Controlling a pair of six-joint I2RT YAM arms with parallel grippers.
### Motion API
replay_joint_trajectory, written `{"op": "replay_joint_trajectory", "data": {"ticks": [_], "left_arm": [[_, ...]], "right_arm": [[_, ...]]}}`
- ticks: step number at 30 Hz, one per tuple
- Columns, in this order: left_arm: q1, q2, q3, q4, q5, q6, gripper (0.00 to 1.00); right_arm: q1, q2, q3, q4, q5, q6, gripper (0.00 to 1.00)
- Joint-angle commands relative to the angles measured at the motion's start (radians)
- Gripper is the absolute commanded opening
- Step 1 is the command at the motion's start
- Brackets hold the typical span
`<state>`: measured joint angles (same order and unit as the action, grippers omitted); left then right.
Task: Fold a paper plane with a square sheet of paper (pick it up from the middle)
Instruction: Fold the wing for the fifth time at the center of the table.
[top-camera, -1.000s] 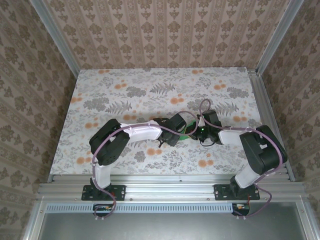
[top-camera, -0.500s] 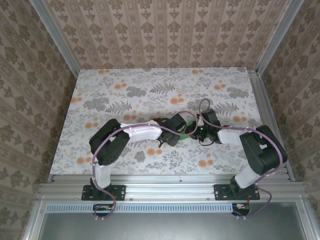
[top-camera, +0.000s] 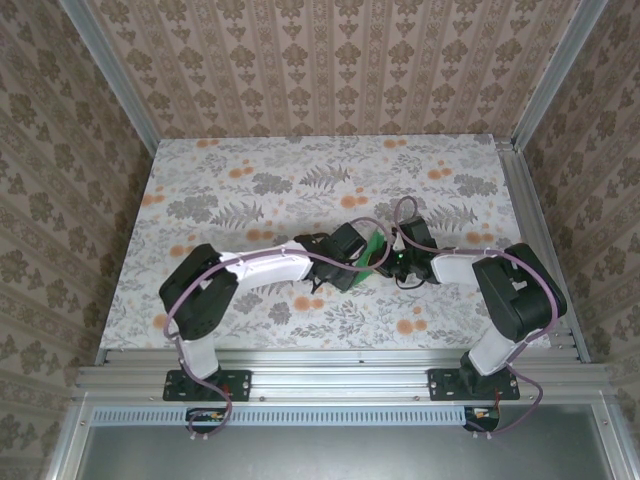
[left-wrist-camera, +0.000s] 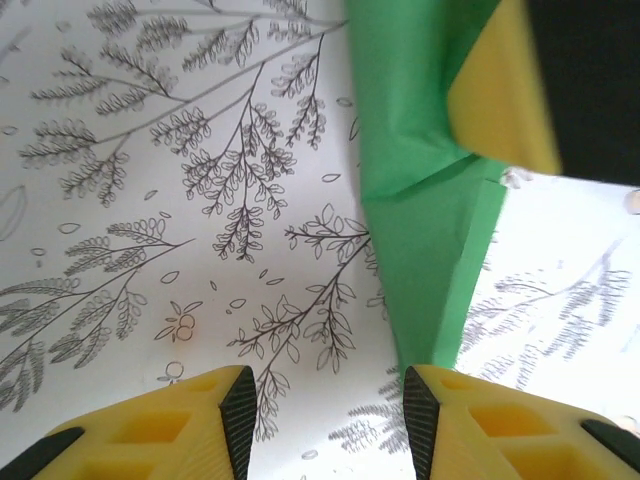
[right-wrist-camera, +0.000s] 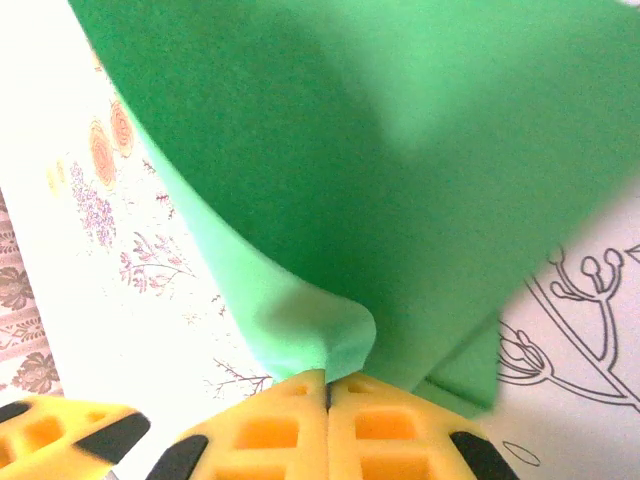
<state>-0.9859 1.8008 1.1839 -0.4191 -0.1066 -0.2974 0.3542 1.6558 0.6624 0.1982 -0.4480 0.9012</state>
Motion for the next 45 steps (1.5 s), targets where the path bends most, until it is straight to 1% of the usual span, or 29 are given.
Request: {"op": "replay_joint_trajectory", "data": {"ticks": [1, 5, 12, 16, 18, 23, 27, 37, 45], "left_arm": [[0.014, -0.071, -0.032, 0.024, 0.070, -0.003, 0.47], [0.017, -0.088, -0.045, 0.068, 0.151, -0.046, 0.45], [0.026, -0.033, -0.073, 0.135, 0.200, -0.078, 0.36], [0.018, 0.007, -0.085, 0.128, 0.146, -0.062, 0.36], [0.016, 0.028, -0.086, 0.126, 0.119, -0.062, 0.38], [0.014, 0.062, -0.070, 0.149, 0.107, -0.067, 0.45], [0.014, 0.092, -0.044, 0.150, 0.092, -0.076, 0.47], [0.013, 0.148, -0.019, 0.107, 0.009, -0.080, 0.48], [0.015, 0.191, 0.017, 0.017, -0.075, -0.088, 0.47]], "right_arm": [[0.005, 0.010, 0.020, 0.009, 0.003, 0.027, 0.00], [0.006, 0.010, 0.022, 0.027, -0.011, 0.033, 0.00], [0.010, 0.002, 0.001, 0.074, -0.048, 0.042, 0.00], [0.009, -0.014, -0.007, 0.077, -0.058, 0.049, 0.00], [0.010, -0.018, -0.007, 0.076, -0.065, 0.051, 0.00], [0.011, -0.024, -0.019, 0.089, -0.069, 0.065, 0.00], [0.014, -0.024, -0.020, 0.090, -0.068, 0.068, 0.00], [0.016, -0.023, -0.032, 0.114, -0.077, 0.086, 0.00], [0.020, -0.054, -0.049, 0.120, -0.077, 0.106, 0.00]]}}
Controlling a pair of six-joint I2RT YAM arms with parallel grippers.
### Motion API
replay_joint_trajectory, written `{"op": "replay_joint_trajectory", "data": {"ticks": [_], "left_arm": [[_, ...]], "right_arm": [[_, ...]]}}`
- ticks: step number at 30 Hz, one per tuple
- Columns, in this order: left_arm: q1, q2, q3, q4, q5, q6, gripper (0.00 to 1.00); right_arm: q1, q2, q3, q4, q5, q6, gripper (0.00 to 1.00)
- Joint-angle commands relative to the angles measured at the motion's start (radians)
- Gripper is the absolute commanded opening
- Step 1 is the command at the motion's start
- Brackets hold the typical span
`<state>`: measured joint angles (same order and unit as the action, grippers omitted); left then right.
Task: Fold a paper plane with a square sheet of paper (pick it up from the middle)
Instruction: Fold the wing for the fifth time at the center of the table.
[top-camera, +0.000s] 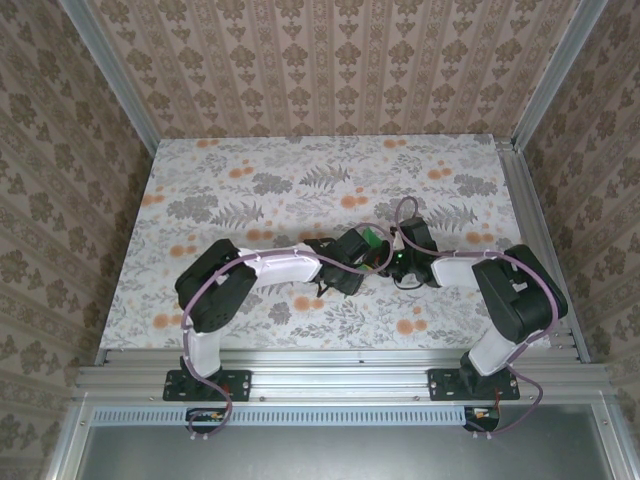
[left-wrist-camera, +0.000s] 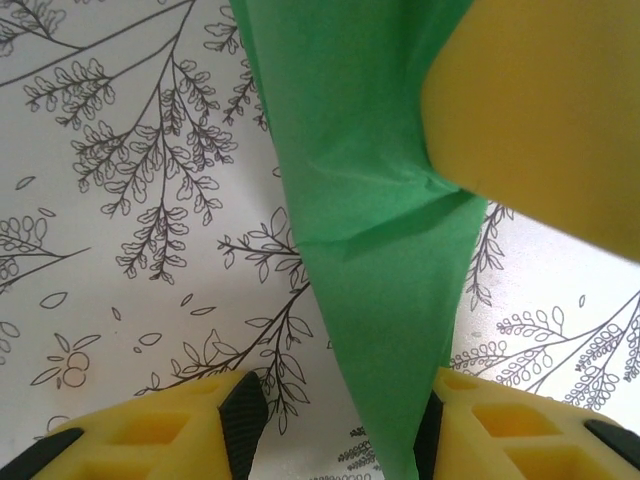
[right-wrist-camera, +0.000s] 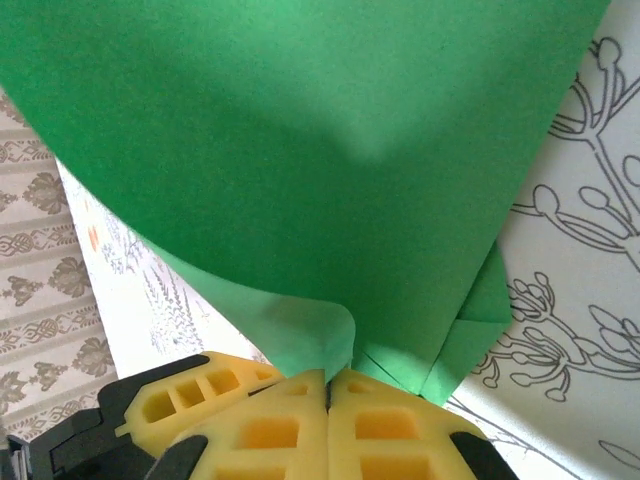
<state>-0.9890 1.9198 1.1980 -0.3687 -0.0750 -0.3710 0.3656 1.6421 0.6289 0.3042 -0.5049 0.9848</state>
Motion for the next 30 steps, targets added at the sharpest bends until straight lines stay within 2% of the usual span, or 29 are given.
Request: {"op": "replay_joint_trajectory", "data": {"ticks": [1, 17, 30], "left_arm": [[0.020, 0.076, 0.004, -0.043, -0.116, -0.015, 0.47], [0.030, 0.103, 0.009, -0.095, -0.160, -0.016, 0.45], [0.020, 0.085, -0.028, -0.071, -0.158, 0.048, 0.45]], "right_arm": [[0.009, -0.048, -0.018, 0.011, -0.019, 0.022, 0.00], [0.014, -0.116, -0.055, -0.098, 0.025, -0.021, 0.00], [0.001, -0.065, -0.020, -0.166, 0.074, -0.103, 0.00]]}}
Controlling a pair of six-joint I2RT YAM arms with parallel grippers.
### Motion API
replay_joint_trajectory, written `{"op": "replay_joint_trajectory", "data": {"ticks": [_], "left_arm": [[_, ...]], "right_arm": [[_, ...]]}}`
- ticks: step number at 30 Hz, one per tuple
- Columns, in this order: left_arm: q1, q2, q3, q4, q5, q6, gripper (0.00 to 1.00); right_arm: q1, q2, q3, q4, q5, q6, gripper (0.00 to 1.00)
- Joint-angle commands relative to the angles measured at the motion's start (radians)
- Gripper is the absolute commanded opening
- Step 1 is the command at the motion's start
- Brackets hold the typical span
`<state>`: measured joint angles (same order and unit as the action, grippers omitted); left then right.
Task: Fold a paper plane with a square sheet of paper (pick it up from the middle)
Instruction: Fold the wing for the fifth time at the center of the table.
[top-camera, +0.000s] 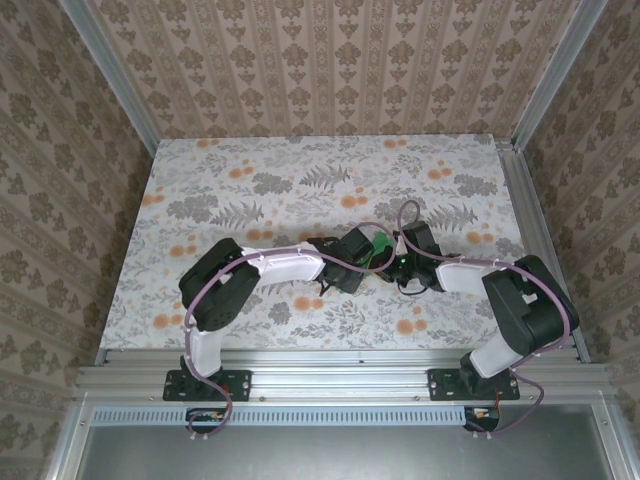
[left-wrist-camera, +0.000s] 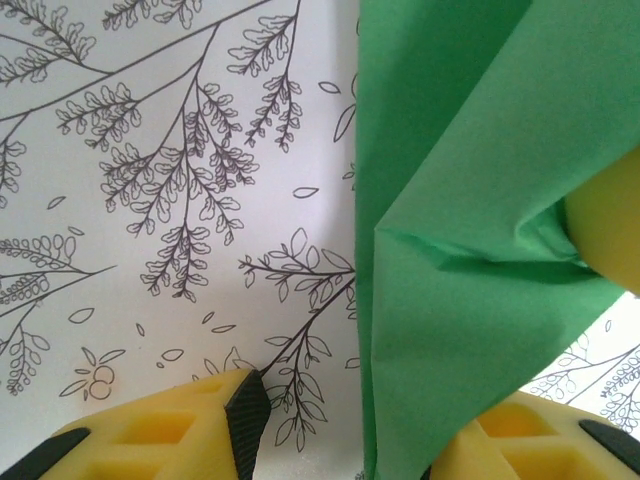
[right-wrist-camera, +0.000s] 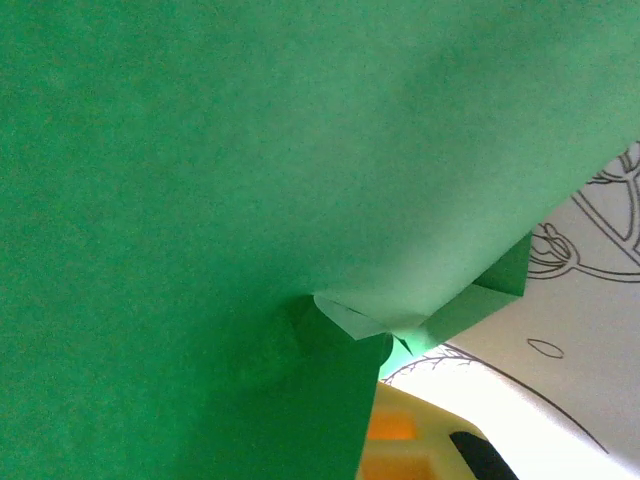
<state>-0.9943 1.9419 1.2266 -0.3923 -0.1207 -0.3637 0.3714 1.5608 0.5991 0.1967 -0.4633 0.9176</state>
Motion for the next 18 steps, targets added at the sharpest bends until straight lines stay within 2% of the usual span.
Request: {"op": "replay_joint_trajectory", "data": {"ticks": [1, 18], "left_arm": [[0.025, 0.062, -0.060, -0.045, -0.112, 0.046, 0.45], [0.008, 0.060, -0.068, -0.034, -0.119, 0.104, 0.45]], "right_arm": [[-0.009, 0.020, 0.012, -0.059, 0.033, -0.040, 0.00], [-0.029, 0.067, 0.038, -0.127, 0.067, -0.108, 0.00]]}}
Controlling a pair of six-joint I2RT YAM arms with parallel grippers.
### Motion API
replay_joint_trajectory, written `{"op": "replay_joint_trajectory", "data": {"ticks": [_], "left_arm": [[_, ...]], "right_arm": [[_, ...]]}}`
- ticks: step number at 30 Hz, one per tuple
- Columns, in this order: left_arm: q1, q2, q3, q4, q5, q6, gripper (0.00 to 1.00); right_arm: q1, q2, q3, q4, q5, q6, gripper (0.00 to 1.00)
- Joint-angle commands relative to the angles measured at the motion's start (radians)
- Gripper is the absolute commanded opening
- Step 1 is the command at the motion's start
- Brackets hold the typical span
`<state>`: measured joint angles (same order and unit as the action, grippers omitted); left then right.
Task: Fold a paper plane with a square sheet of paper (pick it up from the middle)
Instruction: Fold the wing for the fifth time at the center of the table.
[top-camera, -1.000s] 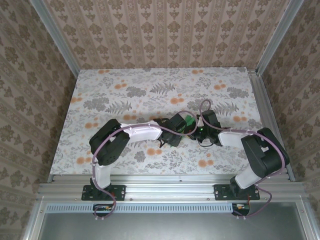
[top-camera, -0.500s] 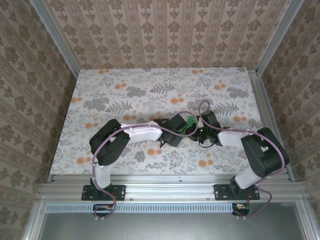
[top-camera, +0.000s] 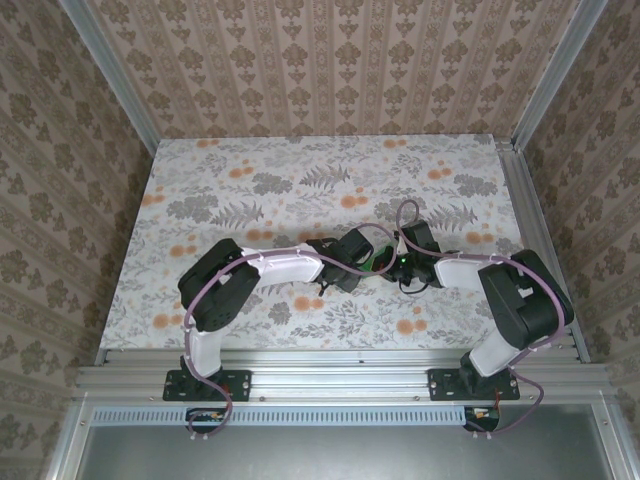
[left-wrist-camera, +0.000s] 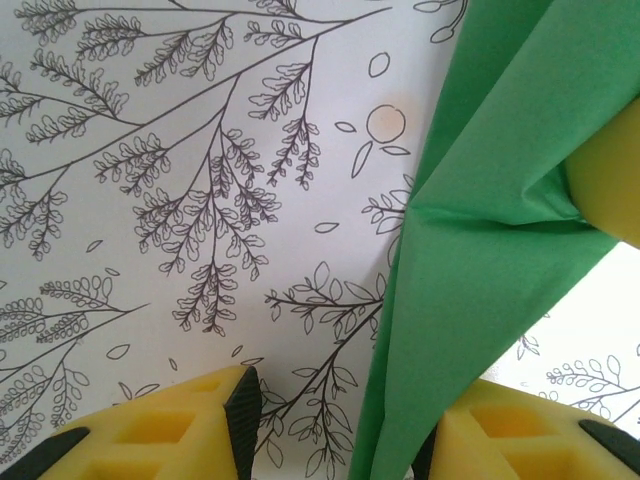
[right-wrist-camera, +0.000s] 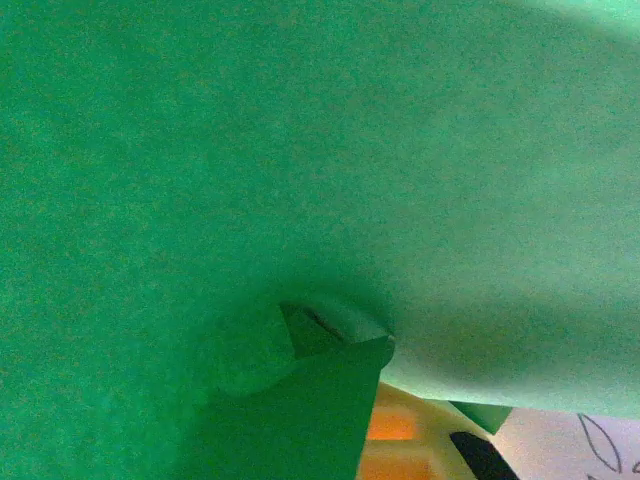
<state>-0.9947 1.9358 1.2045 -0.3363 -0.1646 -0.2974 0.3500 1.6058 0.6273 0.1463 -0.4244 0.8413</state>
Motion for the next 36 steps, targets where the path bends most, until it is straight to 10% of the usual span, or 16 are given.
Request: {"op": "replay_joint_trajectory", "data": {"ticks": [1, 36], "left_arm": [[0.008, 0.066, -0.048, -0.090, -0.073, 0.040, 0.45], [0.088, -0.195, -0.007, -0.059, 0.253, -0.018, 0.47]], "right_arm": [[-0.008, 0.026, 0.011, -0.079, 0.029, -0.037, 0.00], [-0.012, 0.078, -0.004, -0.088, 0.038, -0.052, 0.00]]}}
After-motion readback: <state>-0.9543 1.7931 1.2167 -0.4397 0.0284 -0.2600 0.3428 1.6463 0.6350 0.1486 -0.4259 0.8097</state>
